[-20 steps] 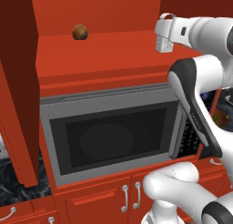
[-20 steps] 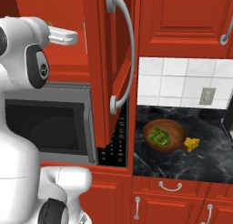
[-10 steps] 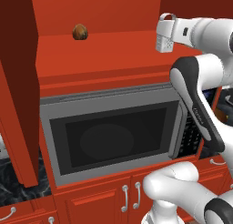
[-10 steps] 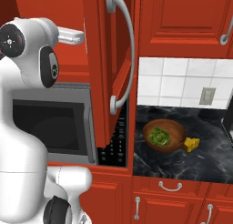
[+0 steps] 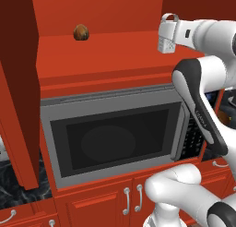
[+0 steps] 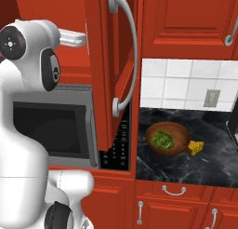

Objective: Pick the cheese from the fridge and the cheese grater from the cabinet and place them next to the salad bowl.

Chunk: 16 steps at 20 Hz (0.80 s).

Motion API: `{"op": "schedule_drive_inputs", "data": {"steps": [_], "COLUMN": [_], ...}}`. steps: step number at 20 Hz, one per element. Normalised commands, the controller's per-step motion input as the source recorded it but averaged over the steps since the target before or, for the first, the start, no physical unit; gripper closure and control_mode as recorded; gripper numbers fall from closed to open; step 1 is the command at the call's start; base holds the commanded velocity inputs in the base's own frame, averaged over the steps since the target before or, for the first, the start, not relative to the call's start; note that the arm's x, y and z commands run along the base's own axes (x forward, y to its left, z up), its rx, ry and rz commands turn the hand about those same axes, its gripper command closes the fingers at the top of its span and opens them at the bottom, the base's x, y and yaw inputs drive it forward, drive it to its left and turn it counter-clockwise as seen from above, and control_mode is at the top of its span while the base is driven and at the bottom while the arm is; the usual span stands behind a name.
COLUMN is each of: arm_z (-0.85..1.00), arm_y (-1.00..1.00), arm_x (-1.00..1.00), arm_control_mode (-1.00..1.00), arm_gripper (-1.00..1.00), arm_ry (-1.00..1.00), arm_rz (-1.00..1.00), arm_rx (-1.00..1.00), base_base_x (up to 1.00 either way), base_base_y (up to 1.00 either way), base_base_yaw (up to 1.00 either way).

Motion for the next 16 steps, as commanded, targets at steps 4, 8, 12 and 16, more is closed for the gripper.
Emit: {"op": "schedule_drive_inputs", "data": {"steps": [4, 8, 12, 16], "arm_z": [0.0, 0.0, 0.0, 0.0], "arm_y": [0.0, 0.0, 0.0, 0.0], "arm_x": [0.2, 0.1, 0.13, 0.3], "arm_control_mode": [-1.0, -1.0, -1.0, -1.0], "arm_gripper": [-1.0, -1.0, -1.0, -1.0], "arm_ry": [0.0, 0.0, 0.0, 0.01], "arm_rz": [0.0, 0.0, 0.0, 0.0], "arm_rx": [0.0, 0.0, 0.0, 0.0], "base_base_x": [0.0, 0.0, 0.0, 0.0], "base_base_y": [0.0, 0.0, 0.0, 0.0], "base_base_yaw": [0.0, 0.0, 0.0, 0.0]}}
